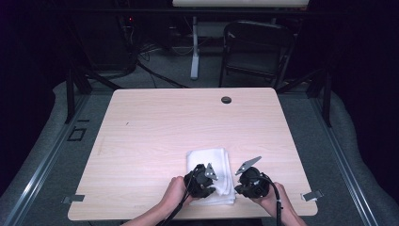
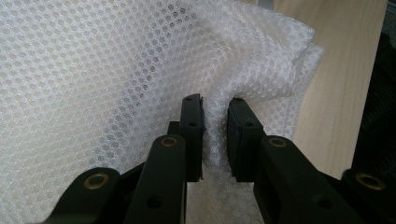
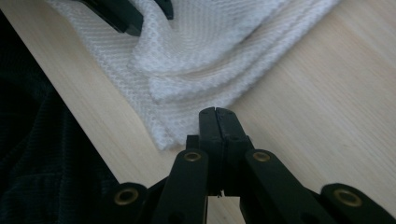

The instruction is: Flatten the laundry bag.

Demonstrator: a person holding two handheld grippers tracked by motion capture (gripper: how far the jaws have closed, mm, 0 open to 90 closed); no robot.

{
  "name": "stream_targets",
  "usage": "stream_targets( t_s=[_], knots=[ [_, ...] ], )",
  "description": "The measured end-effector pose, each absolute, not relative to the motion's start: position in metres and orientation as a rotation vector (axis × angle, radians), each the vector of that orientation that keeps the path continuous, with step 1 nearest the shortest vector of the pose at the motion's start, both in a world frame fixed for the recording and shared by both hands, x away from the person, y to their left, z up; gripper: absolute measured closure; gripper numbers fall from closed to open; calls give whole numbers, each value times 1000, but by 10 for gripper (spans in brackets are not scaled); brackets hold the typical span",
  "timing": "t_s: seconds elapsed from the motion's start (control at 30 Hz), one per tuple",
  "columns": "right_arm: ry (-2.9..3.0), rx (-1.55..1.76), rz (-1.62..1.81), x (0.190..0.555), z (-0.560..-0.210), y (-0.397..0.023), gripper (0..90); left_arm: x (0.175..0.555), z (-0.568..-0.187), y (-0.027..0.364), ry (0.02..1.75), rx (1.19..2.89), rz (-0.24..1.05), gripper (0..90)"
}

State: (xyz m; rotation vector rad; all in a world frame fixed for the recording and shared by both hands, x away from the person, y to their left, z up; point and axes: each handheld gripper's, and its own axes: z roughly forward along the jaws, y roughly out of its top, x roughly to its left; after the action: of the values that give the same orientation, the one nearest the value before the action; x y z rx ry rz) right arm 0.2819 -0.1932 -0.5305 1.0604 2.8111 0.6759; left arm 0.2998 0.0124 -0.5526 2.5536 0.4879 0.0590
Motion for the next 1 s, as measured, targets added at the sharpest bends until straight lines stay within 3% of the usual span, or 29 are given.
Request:
stream_targets(
  t_s=[0.47,1.0],
  knots=[
    [2873,1007,622,291,-549,-166,900,300,-553,14,484,2524,54,804],
    [2895,1003,656,292,-553,-170,900,300,-548,18,469,2492,70,821]
  ],
)
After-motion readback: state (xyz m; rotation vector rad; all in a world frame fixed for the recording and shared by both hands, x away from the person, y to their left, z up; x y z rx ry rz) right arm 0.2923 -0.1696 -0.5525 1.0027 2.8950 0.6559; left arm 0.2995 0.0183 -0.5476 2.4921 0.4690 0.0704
